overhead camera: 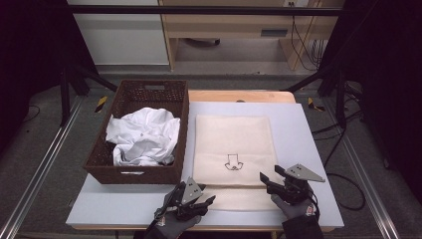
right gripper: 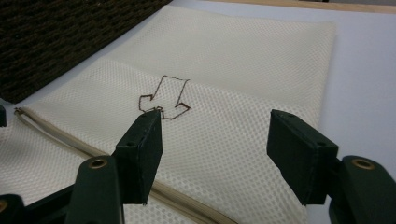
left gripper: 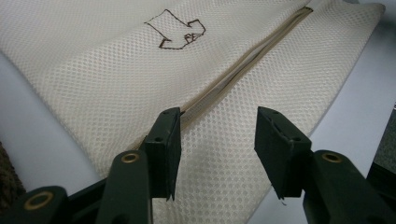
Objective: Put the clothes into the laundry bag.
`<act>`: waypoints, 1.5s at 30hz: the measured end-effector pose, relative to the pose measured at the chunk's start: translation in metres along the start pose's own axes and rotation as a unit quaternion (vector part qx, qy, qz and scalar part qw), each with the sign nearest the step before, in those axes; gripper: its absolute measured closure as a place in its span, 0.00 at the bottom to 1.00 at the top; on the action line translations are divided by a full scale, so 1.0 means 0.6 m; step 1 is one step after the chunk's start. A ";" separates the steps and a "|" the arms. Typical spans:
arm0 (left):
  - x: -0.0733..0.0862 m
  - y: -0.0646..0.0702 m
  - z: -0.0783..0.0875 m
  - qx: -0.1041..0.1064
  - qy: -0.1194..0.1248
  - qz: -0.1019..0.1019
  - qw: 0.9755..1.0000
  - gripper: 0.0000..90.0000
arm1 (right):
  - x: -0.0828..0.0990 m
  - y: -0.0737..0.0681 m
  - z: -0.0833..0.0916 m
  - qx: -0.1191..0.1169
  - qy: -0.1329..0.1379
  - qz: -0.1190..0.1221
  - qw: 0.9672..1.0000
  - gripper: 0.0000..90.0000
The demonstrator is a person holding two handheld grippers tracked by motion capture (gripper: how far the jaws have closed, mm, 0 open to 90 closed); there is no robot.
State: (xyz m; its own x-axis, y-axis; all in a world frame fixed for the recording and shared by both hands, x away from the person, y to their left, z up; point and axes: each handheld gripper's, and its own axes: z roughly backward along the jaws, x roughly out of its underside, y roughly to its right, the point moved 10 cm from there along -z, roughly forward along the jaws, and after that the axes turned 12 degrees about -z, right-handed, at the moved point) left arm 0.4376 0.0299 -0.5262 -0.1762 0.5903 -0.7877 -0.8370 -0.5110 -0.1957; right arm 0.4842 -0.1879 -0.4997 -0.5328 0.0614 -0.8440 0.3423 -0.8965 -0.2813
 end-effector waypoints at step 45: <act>0.017 0.011 -0.046 0.023 -0.029 -0.032 0.999 0.99 | 0.080 -0.108 -0.091 -0.045 -0.135 0.056 0.988 0.65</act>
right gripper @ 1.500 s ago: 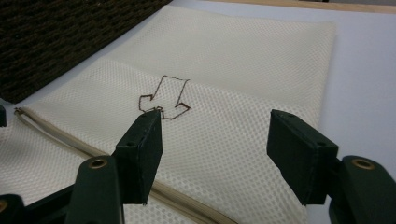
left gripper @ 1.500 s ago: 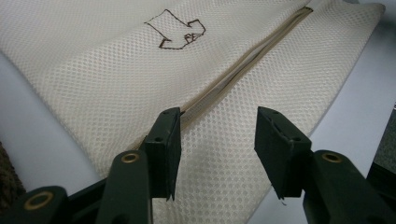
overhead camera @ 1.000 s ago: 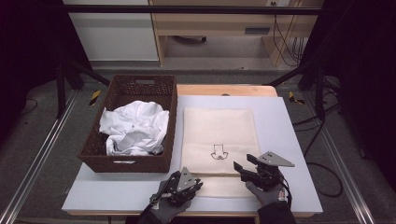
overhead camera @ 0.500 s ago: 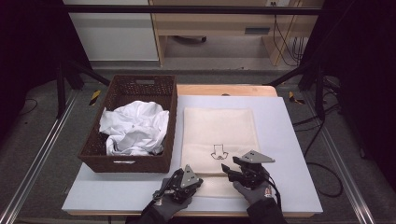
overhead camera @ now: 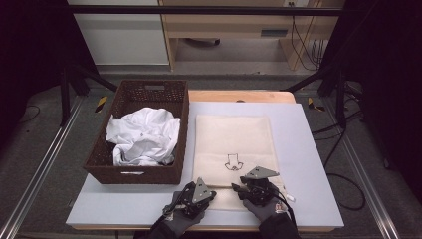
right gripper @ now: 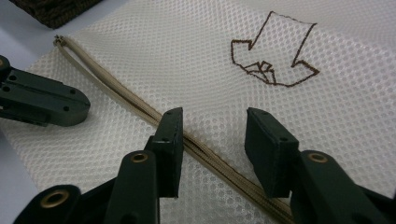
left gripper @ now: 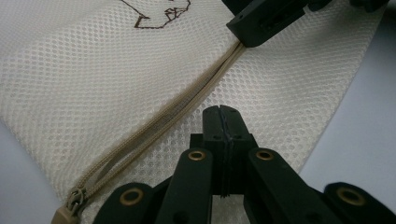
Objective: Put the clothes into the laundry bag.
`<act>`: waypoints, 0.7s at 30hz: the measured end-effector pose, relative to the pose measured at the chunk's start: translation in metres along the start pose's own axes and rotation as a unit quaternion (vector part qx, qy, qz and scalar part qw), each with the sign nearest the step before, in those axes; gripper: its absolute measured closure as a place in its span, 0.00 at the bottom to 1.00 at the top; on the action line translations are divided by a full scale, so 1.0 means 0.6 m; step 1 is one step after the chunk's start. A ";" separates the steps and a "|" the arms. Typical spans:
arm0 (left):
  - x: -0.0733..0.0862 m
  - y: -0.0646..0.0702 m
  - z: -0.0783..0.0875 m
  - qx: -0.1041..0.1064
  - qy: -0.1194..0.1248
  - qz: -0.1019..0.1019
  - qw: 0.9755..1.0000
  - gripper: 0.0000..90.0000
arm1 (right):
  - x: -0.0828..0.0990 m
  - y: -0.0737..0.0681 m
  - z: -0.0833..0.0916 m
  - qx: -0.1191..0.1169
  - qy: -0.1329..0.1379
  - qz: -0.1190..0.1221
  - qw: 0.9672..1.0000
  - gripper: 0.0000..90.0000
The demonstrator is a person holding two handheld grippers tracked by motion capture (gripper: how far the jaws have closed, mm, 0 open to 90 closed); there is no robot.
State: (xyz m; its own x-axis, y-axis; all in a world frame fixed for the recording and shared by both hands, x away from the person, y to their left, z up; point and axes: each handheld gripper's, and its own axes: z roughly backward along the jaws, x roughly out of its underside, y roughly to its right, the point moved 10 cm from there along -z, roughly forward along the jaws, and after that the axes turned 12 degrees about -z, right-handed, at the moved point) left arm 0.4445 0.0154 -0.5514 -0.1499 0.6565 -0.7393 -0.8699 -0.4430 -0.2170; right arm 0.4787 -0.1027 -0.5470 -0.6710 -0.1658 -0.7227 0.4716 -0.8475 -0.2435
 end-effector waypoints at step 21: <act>0.000 -0.001 0.000 0.007 0.001 0.008 1.000 0.99 | 0.001 0.004 -0.006 0.016 0.007 0.004 1.000 0.88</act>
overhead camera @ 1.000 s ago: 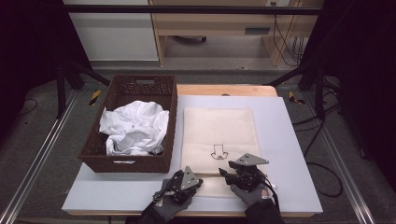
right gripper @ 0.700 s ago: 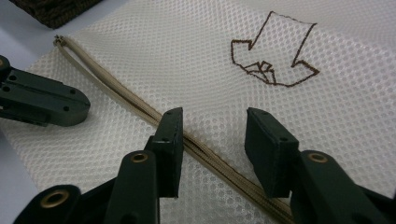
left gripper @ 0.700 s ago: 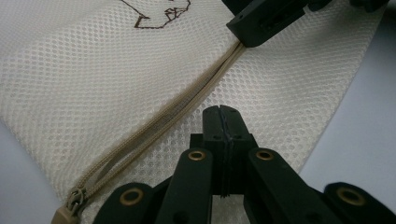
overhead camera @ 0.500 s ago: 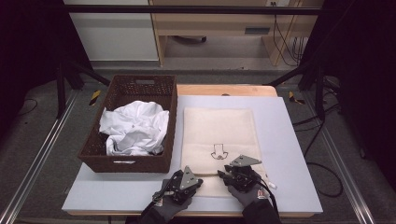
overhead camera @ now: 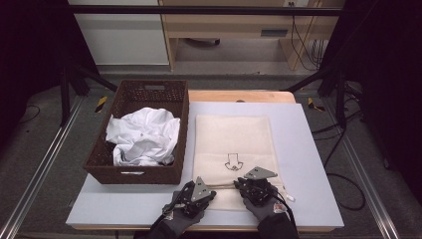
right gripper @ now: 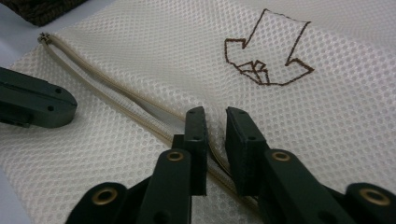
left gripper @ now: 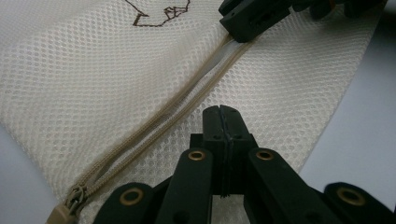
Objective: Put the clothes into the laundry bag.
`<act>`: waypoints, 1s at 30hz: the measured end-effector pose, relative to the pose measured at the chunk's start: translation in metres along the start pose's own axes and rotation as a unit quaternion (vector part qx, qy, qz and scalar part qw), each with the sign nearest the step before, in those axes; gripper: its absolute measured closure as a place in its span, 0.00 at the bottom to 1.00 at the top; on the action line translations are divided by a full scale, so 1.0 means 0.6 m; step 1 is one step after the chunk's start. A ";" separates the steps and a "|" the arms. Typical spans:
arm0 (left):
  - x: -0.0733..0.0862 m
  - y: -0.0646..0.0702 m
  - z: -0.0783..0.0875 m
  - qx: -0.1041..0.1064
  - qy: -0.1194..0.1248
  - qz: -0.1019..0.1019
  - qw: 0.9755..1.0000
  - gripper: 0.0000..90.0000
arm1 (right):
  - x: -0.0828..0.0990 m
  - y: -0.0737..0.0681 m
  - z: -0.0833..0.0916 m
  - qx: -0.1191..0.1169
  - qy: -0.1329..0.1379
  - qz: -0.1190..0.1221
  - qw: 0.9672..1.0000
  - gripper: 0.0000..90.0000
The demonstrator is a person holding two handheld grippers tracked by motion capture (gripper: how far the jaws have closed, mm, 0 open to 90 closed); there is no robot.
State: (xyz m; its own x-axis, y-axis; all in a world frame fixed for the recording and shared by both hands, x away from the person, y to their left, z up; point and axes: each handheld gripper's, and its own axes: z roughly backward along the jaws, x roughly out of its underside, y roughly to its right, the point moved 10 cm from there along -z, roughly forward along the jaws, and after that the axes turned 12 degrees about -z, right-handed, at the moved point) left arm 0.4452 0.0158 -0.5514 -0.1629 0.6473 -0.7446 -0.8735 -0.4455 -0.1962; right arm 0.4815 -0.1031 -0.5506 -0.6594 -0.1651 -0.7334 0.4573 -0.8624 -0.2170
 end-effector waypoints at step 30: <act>-0.069 -0.054 0.016 -0.055 0.008 -0.013 0.998 0.66 | -0.041 0.003 0.029 -0.034 0.029 -0.019 0.999 0.99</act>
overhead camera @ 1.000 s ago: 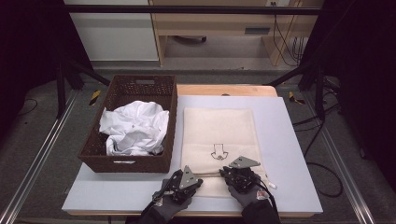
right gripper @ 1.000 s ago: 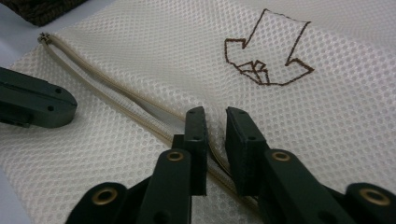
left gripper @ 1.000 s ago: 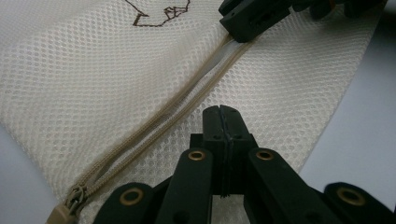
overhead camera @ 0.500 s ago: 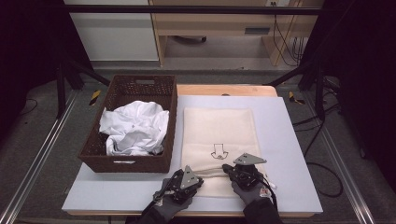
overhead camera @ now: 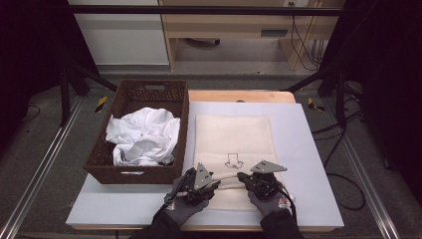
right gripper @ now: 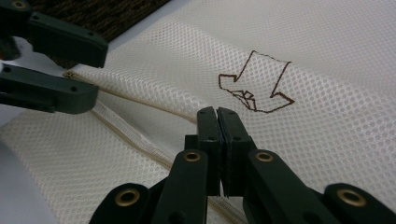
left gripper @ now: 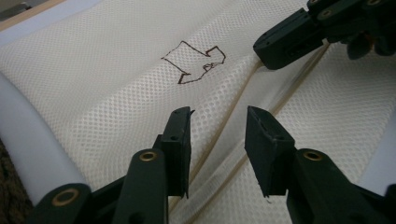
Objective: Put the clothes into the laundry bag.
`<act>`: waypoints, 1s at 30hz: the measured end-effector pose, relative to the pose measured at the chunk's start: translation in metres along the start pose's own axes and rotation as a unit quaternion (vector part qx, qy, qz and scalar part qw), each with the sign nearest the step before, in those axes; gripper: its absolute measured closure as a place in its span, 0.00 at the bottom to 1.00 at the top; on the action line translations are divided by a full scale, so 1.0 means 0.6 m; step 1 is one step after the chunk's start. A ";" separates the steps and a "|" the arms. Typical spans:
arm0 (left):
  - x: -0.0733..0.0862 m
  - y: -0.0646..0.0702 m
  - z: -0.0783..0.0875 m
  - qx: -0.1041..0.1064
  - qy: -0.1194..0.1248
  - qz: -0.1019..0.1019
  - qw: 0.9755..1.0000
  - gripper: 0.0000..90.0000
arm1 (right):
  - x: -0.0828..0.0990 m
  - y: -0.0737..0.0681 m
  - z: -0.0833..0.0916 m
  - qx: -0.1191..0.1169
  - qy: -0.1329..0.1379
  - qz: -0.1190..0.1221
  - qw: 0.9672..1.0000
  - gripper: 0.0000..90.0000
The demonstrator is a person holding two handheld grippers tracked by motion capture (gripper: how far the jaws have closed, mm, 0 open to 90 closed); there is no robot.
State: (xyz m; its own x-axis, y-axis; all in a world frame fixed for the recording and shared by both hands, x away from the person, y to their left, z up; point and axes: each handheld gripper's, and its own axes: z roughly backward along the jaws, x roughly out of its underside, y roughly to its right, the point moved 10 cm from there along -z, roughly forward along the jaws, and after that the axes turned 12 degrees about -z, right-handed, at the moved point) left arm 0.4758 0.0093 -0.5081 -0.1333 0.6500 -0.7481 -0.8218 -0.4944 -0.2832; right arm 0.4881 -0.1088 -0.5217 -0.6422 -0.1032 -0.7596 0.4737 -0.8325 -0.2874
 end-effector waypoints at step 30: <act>0.003 -0.013 -0.045 0.005 -0.037 0.002 0.999 0.96 | -0.022 -0.008 0.013 -0.003 0.030 0.007 1.000 0.68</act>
State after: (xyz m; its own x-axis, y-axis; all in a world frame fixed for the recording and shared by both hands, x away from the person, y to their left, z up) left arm 0.4970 -0.0013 -0.5230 -0.1761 0.6890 -0.7031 -0.8268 -0.4912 -0.2742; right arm 0.4897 -0.1075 -0.5058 -0.5988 -0.0816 -0.7968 0.4862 -0.8275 -0.2806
